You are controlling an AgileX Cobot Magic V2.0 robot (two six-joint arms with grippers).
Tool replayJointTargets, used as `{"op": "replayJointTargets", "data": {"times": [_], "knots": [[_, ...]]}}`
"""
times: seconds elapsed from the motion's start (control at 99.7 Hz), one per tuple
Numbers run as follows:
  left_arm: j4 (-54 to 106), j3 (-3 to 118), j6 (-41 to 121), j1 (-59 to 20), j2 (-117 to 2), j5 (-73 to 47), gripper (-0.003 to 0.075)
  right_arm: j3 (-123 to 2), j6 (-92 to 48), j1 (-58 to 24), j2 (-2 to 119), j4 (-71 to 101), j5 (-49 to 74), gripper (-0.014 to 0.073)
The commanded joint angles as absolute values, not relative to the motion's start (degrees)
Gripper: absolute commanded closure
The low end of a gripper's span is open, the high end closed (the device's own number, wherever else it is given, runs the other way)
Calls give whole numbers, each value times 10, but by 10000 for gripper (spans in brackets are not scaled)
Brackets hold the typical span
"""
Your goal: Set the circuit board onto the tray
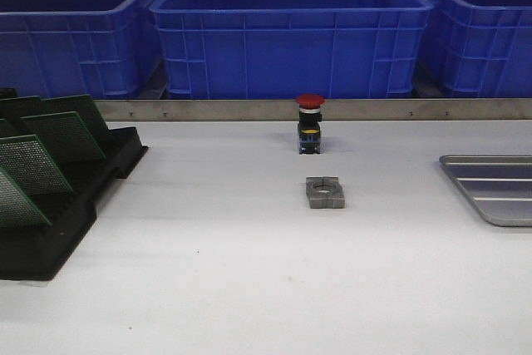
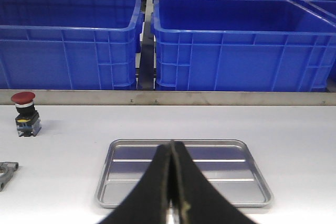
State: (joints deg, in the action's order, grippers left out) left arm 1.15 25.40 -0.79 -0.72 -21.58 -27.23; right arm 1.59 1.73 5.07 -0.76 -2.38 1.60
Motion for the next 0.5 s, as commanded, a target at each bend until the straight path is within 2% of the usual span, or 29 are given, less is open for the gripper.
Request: {"op": "replayJointTargets", "data": {"times": [0.0, 0.07, 0.191, 0.261, 0.331, 0.491], "knots": [[11, 314, 19, -9, -298, -268, 717, 9, 15, 55, -21, -31, -31, 655], [11, 342, 30, -9, -353, -281, 643, 9, 15, 55, -21, -31, -31, 655], [11, 381, 77, -9, -436, -283, 443, 9, 15, 55, -21, -31, -31, 655], [11, 403, 131, -9, -480, -282, 360, 9, 15, 55, -21, -31, -31, 655], [11, 422, 210, -9, -518, -283, 328, 9, 15, 55, -21, -31, -31, 655], [24, 442, 470, -11, -587, -288, 332, 9, 15, 55, -21, -31, -31, 655]]}}
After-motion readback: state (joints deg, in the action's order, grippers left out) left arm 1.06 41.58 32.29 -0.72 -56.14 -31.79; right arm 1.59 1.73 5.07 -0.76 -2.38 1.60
